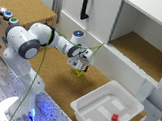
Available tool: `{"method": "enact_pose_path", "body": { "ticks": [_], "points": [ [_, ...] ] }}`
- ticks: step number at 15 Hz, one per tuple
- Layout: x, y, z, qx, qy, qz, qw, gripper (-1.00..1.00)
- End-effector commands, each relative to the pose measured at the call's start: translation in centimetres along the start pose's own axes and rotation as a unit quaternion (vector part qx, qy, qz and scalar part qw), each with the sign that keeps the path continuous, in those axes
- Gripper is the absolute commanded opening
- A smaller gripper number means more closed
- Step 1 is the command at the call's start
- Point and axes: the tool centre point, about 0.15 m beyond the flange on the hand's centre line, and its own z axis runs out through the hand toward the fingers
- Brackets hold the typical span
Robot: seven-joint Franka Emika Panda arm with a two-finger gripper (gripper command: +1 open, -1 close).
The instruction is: Place the purple block on top of the yellow block
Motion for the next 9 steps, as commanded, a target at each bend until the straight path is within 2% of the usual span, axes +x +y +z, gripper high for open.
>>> {"method": "enact_pose_path", "body": {
  "ticks": [1,4,9],
  "points": [
    [-1.7,0.4,-1.4,-0.004,0.010,0.022,1.000,-1.00],
    [-2.8,0.7,-1.8,0.002,0.007,0.028,1.000,-1.00],
    [-3.4,-0.2,-0.7,0.041,-0.006,0.015,0.999,-1.00]
  ]
}}
